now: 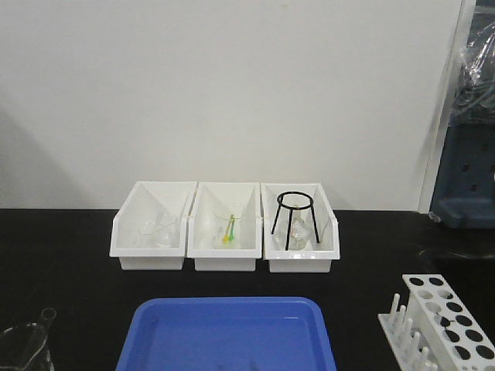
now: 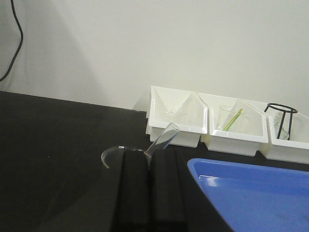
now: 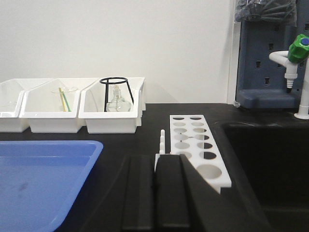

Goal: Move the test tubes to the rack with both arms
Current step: 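Reach the left gripper down to the test tube in the glass beaker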

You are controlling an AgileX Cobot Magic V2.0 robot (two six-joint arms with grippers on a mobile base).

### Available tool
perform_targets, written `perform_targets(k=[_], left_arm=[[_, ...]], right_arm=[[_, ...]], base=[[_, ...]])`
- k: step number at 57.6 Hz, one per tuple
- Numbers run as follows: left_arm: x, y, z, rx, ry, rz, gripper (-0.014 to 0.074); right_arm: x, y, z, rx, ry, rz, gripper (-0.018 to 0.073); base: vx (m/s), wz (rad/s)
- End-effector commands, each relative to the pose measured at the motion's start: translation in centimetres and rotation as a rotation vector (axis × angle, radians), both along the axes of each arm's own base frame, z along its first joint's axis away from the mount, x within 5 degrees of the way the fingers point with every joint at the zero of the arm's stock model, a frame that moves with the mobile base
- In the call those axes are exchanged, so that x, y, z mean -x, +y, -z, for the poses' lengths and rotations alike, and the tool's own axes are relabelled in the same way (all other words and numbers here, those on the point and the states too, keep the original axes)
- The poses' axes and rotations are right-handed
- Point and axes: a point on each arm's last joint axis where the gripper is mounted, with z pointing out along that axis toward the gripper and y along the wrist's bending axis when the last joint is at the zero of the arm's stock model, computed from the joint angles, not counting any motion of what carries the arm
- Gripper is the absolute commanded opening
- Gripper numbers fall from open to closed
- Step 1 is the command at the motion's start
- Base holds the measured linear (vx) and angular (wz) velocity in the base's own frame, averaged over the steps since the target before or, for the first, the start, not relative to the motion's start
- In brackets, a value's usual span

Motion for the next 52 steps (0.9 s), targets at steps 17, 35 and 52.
perform_targets(k=[17,35,52], left_arm=[[0.09,0.04,-1.47,0.011,-0.091,-0.004,-0.0004],[0.09,0.04,-1.47,0.011,-0.091,-0.004,-0.0004],[0.09,0.04,-1.47,0.011,-0.091,-0.004,-0.0004]], right_arm=[[0.08,0.06,-0.41,0.010,-0.086,-0.007,-0.0009],[0.08,0.06,-0.41,0.010,-0.086,-0.007,-0.0009],[0.08,0.06,-0.41,0.010,-0.086,-0.007,-0.0009]], base=[[0.16,-0.01],[0.11,-0.01],[0.04,0.00]])
